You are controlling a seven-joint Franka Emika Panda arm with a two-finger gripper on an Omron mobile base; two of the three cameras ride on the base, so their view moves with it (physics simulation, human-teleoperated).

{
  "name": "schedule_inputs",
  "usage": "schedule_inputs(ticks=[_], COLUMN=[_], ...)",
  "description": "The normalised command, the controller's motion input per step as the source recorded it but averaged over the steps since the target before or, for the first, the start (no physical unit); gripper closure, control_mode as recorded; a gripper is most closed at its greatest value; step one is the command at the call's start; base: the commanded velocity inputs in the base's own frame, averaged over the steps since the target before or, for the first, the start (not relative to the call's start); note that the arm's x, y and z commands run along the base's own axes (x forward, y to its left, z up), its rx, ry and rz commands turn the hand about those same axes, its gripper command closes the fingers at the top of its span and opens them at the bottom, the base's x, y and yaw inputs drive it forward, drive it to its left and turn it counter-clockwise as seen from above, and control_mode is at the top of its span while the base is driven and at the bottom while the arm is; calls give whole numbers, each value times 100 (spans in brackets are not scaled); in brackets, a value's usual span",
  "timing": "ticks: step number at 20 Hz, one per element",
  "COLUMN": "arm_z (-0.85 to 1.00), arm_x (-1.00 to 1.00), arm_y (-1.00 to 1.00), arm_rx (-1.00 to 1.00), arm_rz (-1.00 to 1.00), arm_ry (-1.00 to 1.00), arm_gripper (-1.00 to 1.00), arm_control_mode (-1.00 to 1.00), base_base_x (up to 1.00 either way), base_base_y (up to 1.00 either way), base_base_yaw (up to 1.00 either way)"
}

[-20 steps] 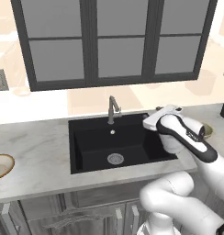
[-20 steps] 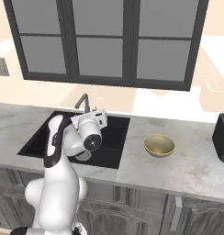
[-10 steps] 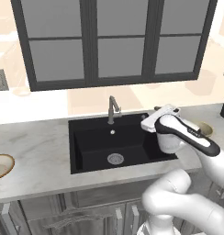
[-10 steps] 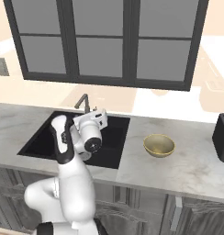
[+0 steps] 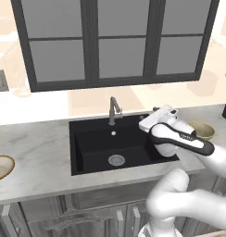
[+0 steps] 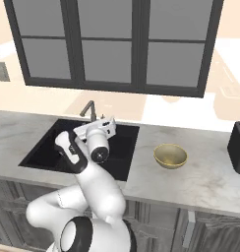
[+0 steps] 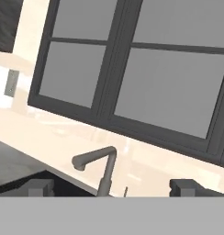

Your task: Rinse each bowl for a few seconds and place them down in the sink or on the counter.

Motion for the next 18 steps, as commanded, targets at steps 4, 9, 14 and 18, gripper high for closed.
schedule_inputs(ticks=[4, 9, 14, 18], arm_z=[0, 0, -2, -9], arm_x=[20, 23, 19, 18], arm_y=[0, 0, 0, 0], arm_rx=[3, 6, 2, 4], arm_rz=[0, 0, 0, 0], arm_ry=[13, 9, 1, 0], arm_gripper=[-100, -100, -100, -100], arm_control_mode=[-100, -100, -100, -100], base_base_x=[0, 0, 0, 0], base_base_y=[0, 0, 0, 0], base_base_yaw=[0, 0, 0, 0])
